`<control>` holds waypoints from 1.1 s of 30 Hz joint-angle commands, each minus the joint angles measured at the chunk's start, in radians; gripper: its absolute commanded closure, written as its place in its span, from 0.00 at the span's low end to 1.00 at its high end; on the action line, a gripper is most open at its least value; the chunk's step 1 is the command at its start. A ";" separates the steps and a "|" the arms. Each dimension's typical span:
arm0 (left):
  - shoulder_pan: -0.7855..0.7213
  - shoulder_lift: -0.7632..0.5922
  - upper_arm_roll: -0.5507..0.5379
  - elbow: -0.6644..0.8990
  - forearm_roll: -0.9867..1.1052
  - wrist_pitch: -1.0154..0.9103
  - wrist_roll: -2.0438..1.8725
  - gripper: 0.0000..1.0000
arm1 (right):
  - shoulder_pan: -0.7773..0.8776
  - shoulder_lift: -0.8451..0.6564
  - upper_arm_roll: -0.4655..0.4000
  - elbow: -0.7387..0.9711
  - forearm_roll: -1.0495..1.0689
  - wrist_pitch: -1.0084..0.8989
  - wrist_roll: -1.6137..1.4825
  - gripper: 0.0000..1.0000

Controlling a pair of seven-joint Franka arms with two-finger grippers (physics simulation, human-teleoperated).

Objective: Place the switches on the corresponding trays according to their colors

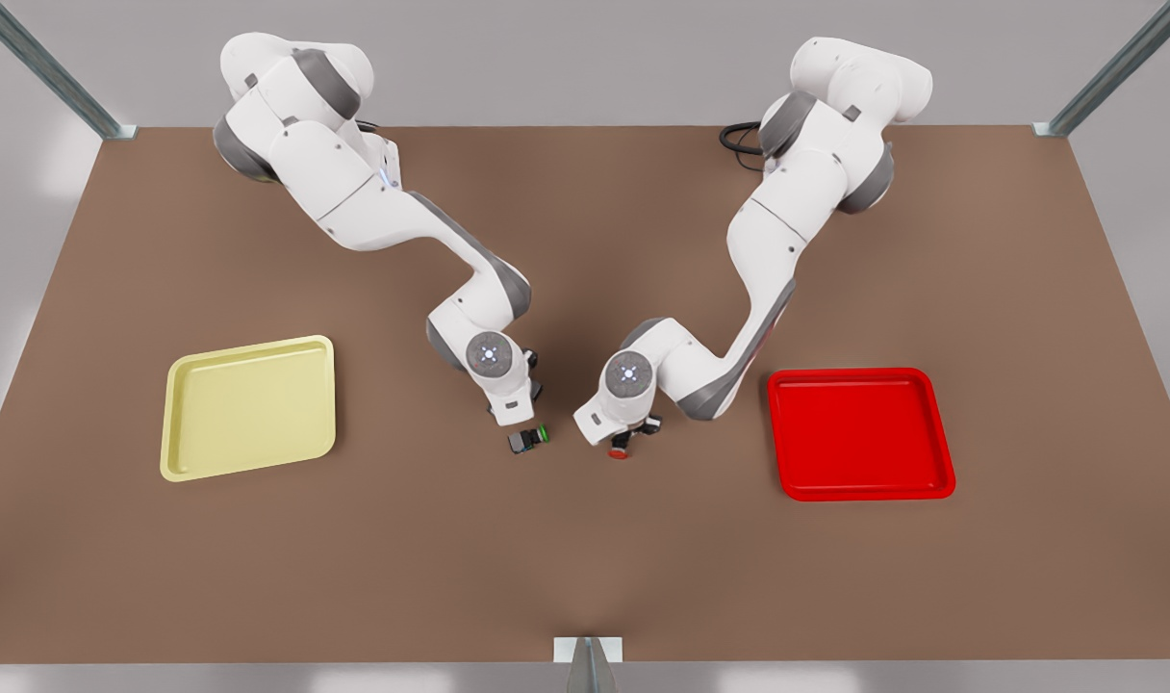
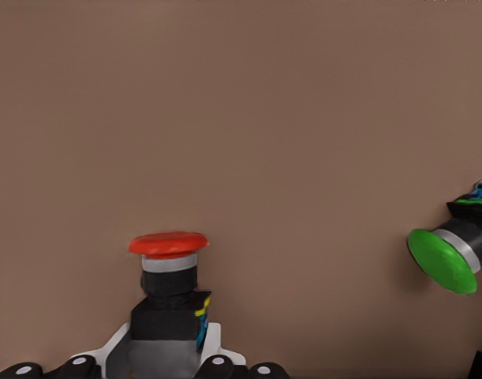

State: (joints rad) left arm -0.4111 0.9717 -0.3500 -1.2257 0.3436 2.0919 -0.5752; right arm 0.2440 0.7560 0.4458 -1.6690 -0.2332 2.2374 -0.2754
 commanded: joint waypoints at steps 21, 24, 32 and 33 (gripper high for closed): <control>0.014 0.044 0.167 0.281 -0.061 0.019 -1.808 0.00 | 0.035 0.014 -0.007 0.011 0.000 0.027 0.022 0.28; 0.017 0.108 0.187 0.310 -0.067 0.043 -2.489 0.00 | 0.038 0.017 -0.007 0.011 0.000 0.028 0.024 0.28; 0.009 0.191 0.172 0.321 -0.167 0.000 -2.753 0.01 | 0.038 0.032 -0.009 0.011 0.000 0.030 0.024 0.28; 0.014 0.188 0.171 0.321 -0.167 0.008 -2.764 0.01 | 0.038 0.034 -0.009 0.011 0.000 0.030 0.024 0.28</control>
State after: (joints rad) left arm -0.3798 1.1523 -0.1866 -0.9064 0.1911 2.1014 -2.8973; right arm 0.2823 0.7888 0.4372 -1.6586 -0.2346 2.2646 -0.2528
